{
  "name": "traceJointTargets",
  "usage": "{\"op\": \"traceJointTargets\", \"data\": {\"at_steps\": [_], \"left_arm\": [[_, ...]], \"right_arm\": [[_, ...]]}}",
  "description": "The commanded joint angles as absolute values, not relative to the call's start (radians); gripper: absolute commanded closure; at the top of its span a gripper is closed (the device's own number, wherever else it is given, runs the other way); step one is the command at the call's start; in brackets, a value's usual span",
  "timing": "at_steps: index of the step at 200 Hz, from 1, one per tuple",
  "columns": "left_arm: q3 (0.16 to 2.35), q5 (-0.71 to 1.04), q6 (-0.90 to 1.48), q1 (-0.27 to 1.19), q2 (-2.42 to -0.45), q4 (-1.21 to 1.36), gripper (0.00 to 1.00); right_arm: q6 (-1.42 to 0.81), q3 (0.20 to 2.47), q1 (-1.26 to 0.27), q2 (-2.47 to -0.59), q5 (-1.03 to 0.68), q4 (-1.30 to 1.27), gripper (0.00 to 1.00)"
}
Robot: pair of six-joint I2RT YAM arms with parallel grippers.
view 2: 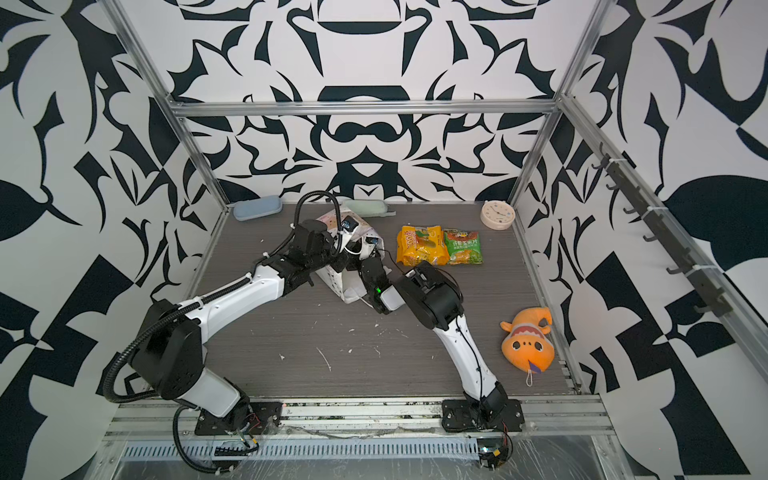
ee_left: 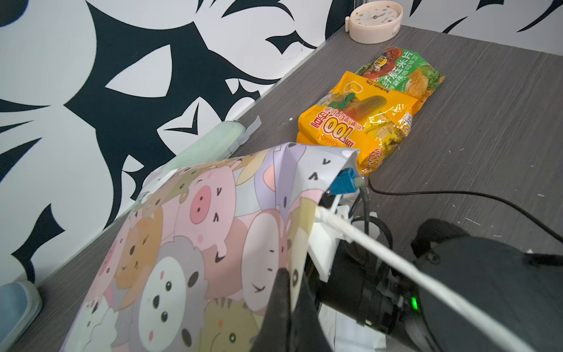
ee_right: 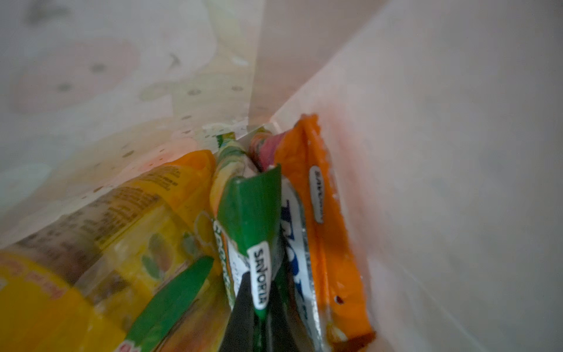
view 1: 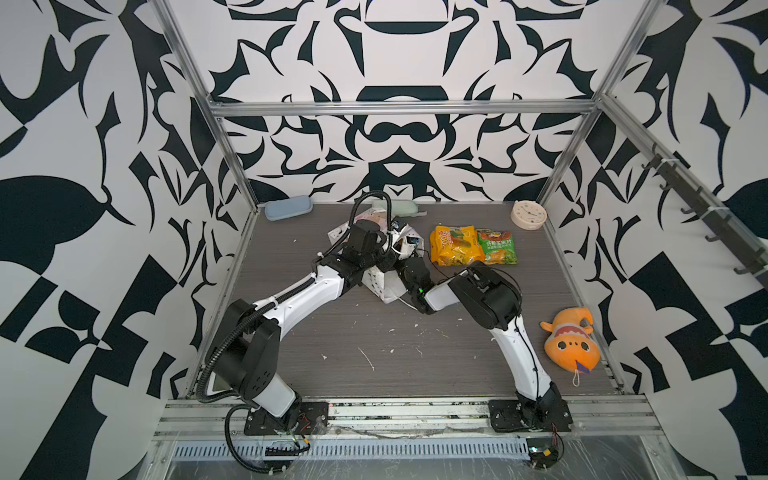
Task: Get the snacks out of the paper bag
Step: 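Reach the right gripper back down into the bag opening, then grasp the green-and-white candy packet inside the bag with the right gripper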
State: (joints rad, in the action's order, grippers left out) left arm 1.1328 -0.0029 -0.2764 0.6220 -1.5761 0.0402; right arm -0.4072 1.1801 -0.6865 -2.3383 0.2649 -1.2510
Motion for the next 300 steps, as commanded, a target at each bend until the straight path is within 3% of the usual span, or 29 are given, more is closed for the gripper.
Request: {"op": "traceJointTargets", "data": {"at_steps": [1,96,164,300], "left_arm": [[1.152,0.009,-0.253,0.626,-1.579,0.046,1.00],[1.173,-0.006,-0.239,0.626,-1.605,0.037,1.00],[1.180,-0.008,-0.241,0.626,-1.611,0.026,1.00],[1.193,-0.009,-0.248,0.626,-1.616,0.034,1.00]], "right_arm": [[-0.378,1.133,-0.688,-2.244,0.230,-1.330,1.00],[-0.322,0.808,-0.703,-2.025,0.203,-1.400,1.00],[-0.313,0.688,-0.703,-1.861,0.134,-1.273,1.00],[-0.474,0.804,-0.507,-1.263,-0.149,-0.105,1.00]]}}
